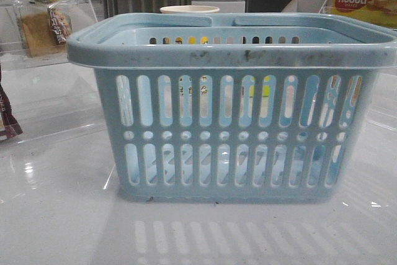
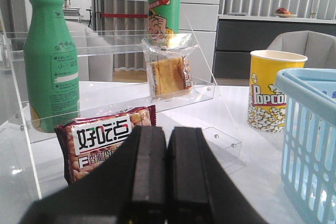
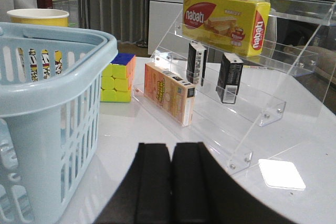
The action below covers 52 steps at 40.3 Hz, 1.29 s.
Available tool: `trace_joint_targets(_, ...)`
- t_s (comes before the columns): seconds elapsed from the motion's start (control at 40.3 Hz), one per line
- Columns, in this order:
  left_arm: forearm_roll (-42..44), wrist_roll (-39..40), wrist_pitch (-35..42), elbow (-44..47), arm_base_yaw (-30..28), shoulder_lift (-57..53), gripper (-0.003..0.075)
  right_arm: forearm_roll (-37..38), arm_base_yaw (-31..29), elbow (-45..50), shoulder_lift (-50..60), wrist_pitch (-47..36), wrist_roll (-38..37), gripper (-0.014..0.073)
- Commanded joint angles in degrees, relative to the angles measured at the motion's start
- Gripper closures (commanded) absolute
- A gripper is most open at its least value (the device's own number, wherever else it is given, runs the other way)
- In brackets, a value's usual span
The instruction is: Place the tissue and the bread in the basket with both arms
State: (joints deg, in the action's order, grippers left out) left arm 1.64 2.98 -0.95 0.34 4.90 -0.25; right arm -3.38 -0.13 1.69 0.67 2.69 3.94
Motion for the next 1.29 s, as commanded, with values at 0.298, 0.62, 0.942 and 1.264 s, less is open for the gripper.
trace_joint_targets(0.298,0.14,0.13,9.28,-0.2,0.43,-0.98,0.0627,-0.4,-0.27,-1.69,1.07,-8.92,0.2,0.0566)
trace_joint_targets(0.62,0.14,0.13,3.88,-16.71,0.43,1.34,0.0627,-1.16,-0.21,-20.28,-1.65,3.76,0.2,0.0566)
trace_joint_targets(0.942,1.09,0.13,-12.13,-37.67,0.43,16.61,0.0627,-1.16,-0.21,-40.73,-18.52,20.21,0.2,0.0566)
trace_joint_targets(1.264,1.09,0.13,-22.48,-41.99,0.43,28.84,0.0627,-1.16,-0.21,-44.55,-32.9,30.96,0.2,0.0566)
